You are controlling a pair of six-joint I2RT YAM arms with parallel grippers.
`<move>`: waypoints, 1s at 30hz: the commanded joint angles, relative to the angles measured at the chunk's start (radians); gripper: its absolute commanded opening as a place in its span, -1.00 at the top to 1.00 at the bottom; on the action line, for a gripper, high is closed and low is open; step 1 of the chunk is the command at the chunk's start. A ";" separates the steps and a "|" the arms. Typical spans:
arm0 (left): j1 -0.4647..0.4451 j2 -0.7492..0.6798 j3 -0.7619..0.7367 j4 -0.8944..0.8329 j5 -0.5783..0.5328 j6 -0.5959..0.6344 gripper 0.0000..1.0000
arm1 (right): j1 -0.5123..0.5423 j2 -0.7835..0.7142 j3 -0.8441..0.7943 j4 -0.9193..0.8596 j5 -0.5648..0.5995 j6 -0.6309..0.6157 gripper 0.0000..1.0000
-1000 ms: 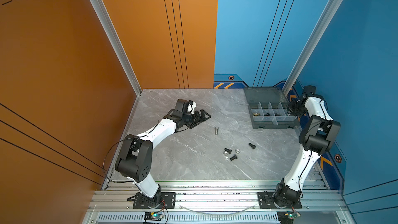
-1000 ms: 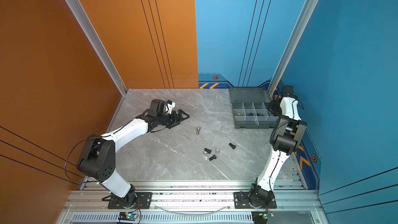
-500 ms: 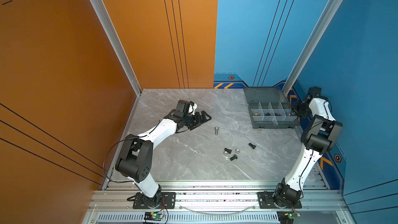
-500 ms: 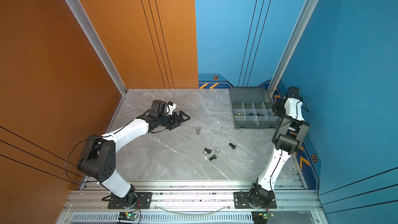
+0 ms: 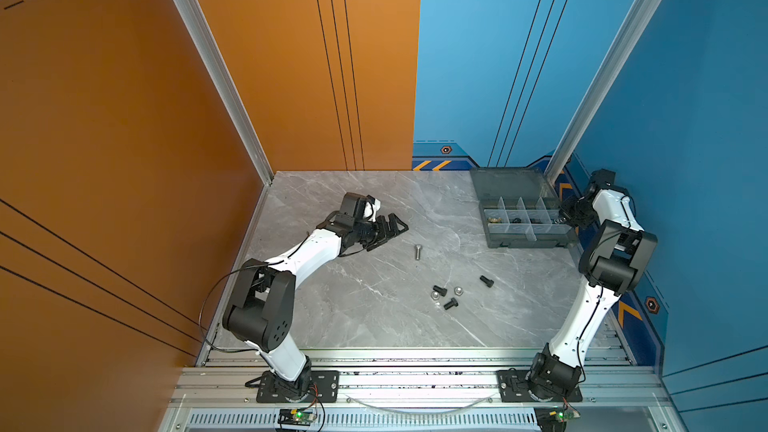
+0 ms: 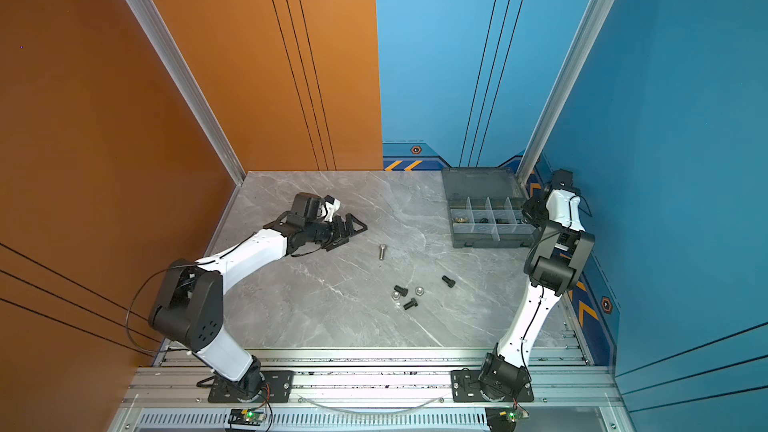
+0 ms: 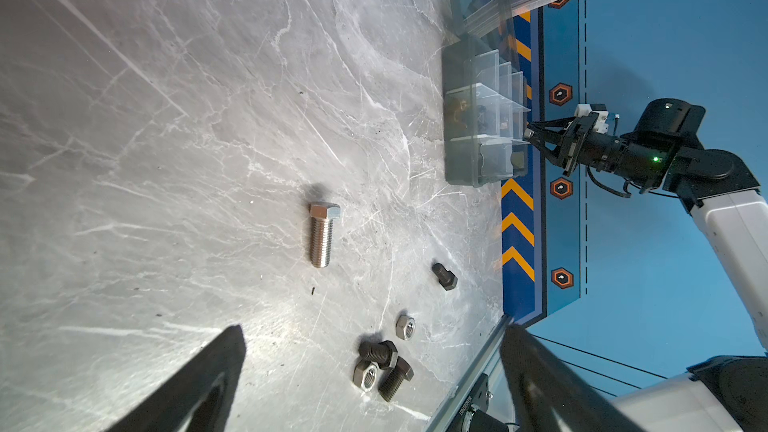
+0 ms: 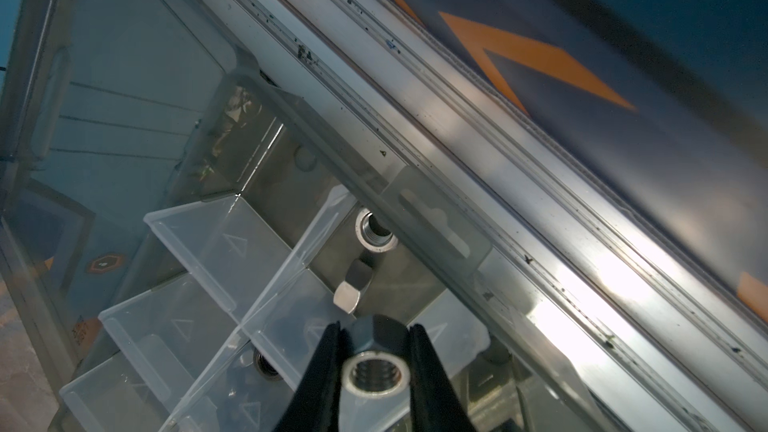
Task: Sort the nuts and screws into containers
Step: 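Open the right gripper to drop the nut into a compartment, then move the right gripper back over the pile of nuts and bolts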
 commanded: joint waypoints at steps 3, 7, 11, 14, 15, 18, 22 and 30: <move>-0.006 0.000 0.005 0.010 -0.002 0.009 -0.95 | 0.003 0.015 0.020 -0.018 -0.018 0.002 0.36; -0.005 -0.001 0.000 0.016 0.000 0.007 -0.95 | 0.000 0.011 0.023 -0.025 -0.033 -0.012 0.28; -0.005 -0.004 0.000 0.016 0.003 0.010 -0.95 | -0.008 -0.004 0.021 -0.032 -0.051 -0.028 0.24; -0.001 -0.008 -0.001 0.013 0.002 0.012 -0.95 | -0.010 -0.033 0.007 -0.038 -0.071 -0.050 0.23; -0.001 -0.010 -0.002 0.012 0.002 0.012 -0.95 | -0.010 -0.050 -0.003 -0.036 -0.078 -0.059 0.23; 0.000 -0.016 -0.002 0.009 0.000 0.016 -0.95 | -0.008 -0.107 -0.041 -0.036 -0.108 -0.084 0.22; 0.001 -0.022 -0.006 0.005 -0.006 0.018 -0.95 | 0.006 -0.223 -0.120 -0.032 -0.168 -0.128 0.22; 0.004 -0.036 -0.020 0.004 -0.013 0.032 -0.95 | 0.113 -0.468 -0.353 -0.041 -0.255 -0.230 0.20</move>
